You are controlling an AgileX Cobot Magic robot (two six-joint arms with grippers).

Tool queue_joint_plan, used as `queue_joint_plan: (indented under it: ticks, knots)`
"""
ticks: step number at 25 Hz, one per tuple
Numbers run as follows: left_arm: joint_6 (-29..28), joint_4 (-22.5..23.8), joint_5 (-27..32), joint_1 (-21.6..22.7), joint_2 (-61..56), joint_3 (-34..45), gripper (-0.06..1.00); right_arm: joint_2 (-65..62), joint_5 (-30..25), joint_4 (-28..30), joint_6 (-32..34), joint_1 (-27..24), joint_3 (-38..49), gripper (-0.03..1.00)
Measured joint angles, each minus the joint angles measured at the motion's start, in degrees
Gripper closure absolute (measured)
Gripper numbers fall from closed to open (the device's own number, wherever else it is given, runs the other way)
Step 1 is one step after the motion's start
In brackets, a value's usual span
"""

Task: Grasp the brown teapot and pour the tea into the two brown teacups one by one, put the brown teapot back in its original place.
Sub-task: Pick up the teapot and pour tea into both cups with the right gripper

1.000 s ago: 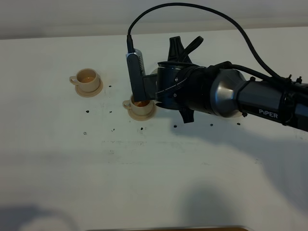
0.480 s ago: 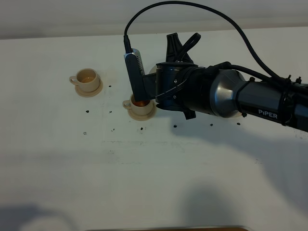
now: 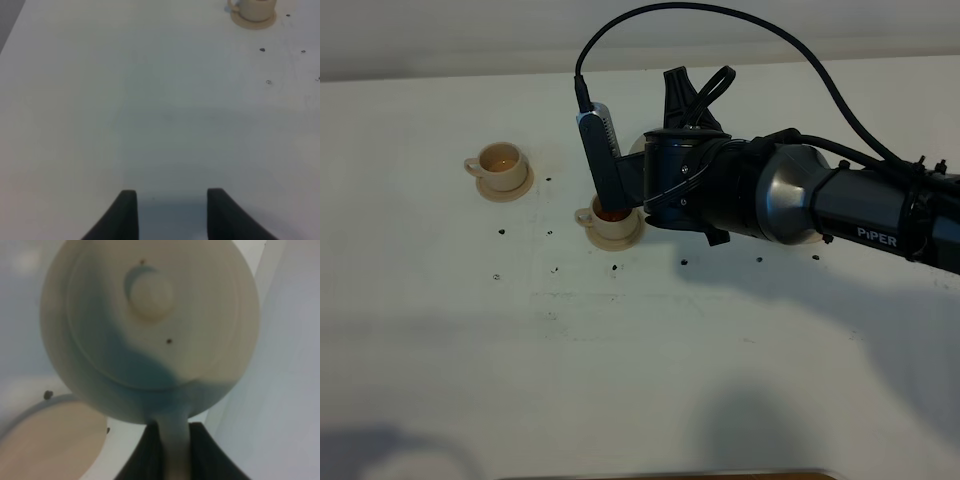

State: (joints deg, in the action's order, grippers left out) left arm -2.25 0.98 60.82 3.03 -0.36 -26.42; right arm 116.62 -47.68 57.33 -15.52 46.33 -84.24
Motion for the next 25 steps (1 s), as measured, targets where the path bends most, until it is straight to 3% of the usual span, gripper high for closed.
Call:
queue_joint_plan:
  ticks: [25]
  knots:
    - [0.0, 0.0, 0.0, 0.0, 0.0, 0.0, 0.63, 0.0, -0.07, 4.38, -1.68, 0.79, 0.0, 0.86]
